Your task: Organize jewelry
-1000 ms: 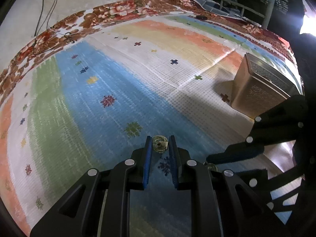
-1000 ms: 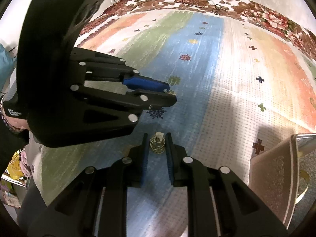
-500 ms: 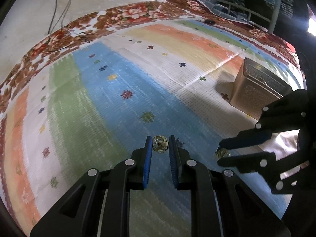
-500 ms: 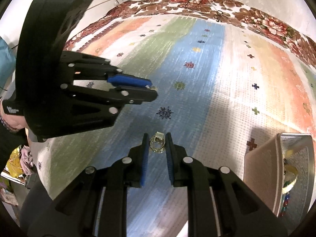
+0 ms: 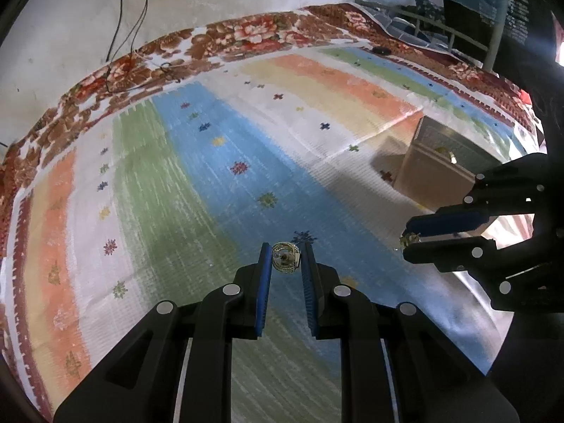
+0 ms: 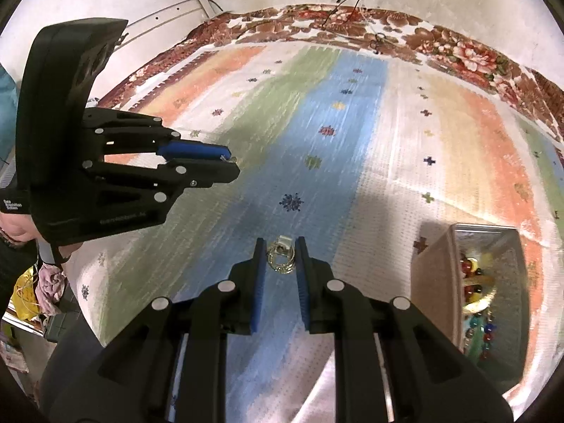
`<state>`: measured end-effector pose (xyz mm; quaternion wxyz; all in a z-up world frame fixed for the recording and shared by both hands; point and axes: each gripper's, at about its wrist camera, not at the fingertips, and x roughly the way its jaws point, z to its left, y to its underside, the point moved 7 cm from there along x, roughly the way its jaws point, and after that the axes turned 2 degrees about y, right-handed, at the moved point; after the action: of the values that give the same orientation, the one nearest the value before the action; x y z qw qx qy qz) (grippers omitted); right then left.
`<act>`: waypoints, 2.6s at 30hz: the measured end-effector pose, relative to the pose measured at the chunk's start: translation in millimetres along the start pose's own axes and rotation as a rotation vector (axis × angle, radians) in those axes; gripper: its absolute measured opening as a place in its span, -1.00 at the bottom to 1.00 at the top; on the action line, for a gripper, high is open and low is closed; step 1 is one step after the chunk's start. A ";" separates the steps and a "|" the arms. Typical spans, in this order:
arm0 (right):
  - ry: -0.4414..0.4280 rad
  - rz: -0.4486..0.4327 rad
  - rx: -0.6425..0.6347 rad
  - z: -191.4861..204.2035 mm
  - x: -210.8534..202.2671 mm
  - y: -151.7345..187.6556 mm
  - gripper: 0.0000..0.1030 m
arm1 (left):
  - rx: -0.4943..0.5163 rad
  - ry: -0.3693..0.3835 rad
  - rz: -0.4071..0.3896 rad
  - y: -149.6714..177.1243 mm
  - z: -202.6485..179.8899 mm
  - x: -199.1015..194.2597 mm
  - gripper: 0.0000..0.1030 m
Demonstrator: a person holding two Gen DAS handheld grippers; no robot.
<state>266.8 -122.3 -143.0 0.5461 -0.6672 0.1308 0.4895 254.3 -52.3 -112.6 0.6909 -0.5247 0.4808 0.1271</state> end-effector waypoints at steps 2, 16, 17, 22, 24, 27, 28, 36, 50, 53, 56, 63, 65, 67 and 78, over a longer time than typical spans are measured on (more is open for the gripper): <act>0.005 -0.012 0.003 -1.5 -9.1 0.4 -0.65 | 0.012 -0.002 -0.008 -4.7 -8.0 -6.4 -0.68; 0.057 -0.066 0.057 -34.3 -67.6 12.1 -0.65 | 0.045 0.009 -0.055 -34.8 -52.7 -23.1 -0.68; 0.060 -0.064 0.060 -38.7 -71.5 15.7 -0.65 | 0.051 0.005 -0.061 -38.2 -56.6 -24.0 -0.68; 0.083 -0.062 0.061 -53.9 -87.4 26.9 -0.65 | 0.069 0.018 -0.074 -50.9 -75.5 -23.3 -0.68; 0.097 -0.072 0.078 -66.1 -97.8 29.8 -0.65 | 0.082 0.021 -0.075 -57.4 -85.1 -20.8 -0.68; 0.117 -0.079 0.099 -84.0 -109.5 32.6 -0.65 | 0.096 0.045 -0.084 -70.1 -102.4 -16.5 -0.68; 0.127 -0.081 0.107 -91.5 -113.6 34.5 -0.65 | 0.103 0.054 -0.085 -74.0 -107.9 -13.9 -0.68; 0.168 -0.063 0.145 -131.2 -120.0 45.7 -0.65 | 0.140 0.108 -0.087 -102.4 -143.9 13.1 -0.68; 0.137 -0.056 0.182 -151.4 -94.0 53.4 -0.65 | 0.130 0.140 -0.046 -110.2 -158.6 47.4 -0.67; 0.127 -0.046 0.196 -152.0 -90.4 54.0 -0.64 | 0.138 0.148 -0.038 -109.3 -161.6 47.6 -0.67; 0.120 -0.035 0.184 -148.9 -87.9 55.3 -0.24 | 0.123 0.153 -0.052 -113.4 -161.0 46.4 0.20; 0.118 -0.050 0.173 -146.4 -93.1 56.9 0.05 | 0.078 0.152 -0.094 -119.5 -155.6 37.1 0.44; 0.121 -0.056 0.173 -145.4 -95.6 56.9 0.05 | 0.082 0.134 -0.096 -118.2 -154.4 34.4 0.44; 0.125 -0.061 0.175 -144.6 -99.4 57.5 0.05 | 0.092 0.121 -0.097 -116.0 -155.0 32.1 0.61; 0.164 -0.095 0.191 -142.9 -126.6 71.9 0.68 | 0.126 0.079 -0.101 -96.3 -167.8 7.9 0.90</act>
<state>227.2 -316.9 -96.2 0.6173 -0.6553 0.1894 0.3921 234.7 -237.2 -58.7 0.7086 -0.5082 0.4878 0.0407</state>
